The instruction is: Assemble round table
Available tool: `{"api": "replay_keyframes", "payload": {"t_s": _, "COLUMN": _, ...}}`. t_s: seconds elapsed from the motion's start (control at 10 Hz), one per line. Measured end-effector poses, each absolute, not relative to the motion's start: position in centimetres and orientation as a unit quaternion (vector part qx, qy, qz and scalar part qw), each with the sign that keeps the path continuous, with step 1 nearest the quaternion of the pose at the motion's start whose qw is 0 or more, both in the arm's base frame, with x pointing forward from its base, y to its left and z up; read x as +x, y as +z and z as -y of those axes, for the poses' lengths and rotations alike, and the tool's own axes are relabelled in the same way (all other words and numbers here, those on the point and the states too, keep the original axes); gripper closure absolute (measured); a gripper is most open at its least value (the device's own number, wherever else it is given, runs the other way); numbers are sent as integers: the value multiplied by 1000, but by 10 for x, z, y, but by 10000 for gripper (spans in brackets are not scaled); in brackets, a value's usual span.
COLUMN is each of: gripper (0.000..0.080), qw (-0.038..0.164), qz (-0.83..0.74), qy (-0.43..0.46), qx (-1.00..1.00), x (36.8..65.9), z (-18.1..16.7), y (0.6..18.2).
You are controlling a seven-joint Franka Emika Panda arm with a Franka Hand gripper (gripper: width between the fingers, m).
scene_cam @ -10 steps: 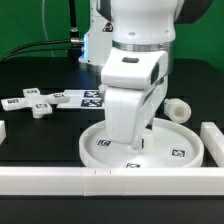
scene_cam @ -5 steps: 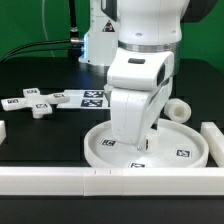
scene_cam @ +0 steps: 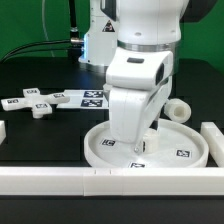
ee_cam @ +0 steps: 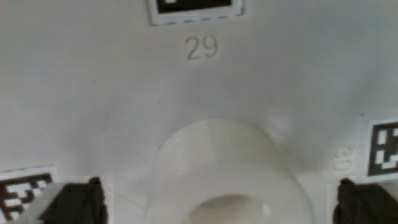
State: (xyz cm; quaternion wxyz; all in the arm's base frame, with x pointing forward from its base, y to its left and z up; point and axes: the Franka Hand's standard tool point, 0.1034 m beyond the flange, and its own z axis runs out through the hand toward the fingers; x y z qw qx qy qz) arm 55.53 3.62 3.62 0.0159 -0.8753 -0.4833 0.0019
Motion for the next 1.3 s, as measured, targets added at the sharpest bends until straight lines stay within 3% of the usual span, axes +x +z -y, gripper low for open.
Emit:
{"api": "replay_keyframes", "payload": {"t_s": 0.4, "gripper": 150, "qw": 9, "qz": 318, "qy": 24, "qx": -948, "x": 534, "z": -80, "y": 62}}
{"api": "replay_keyframes", "payload": {"t_s": 0.6, "gripper": 150, "qw": 7, "qz": 327, "qy": 29, "qx": -945, "x": 531, "z": -105, "y": 61}}
{"api": "replay_keyframes", "payload": {"t_s": 1.0, "gripper": 150, "qw": 11, "qz": 295, "qy": 18, "qx": -955, "x": 530, "z": -97, "y": 58}}
{"api": "replay_keyframes", "payload": {"t_s": 1.3, "gripper": 150, "qw": 5, "qz": 142, "qy": 30, "qx": -989, "x": 494, "z": -106, "y": 54}}
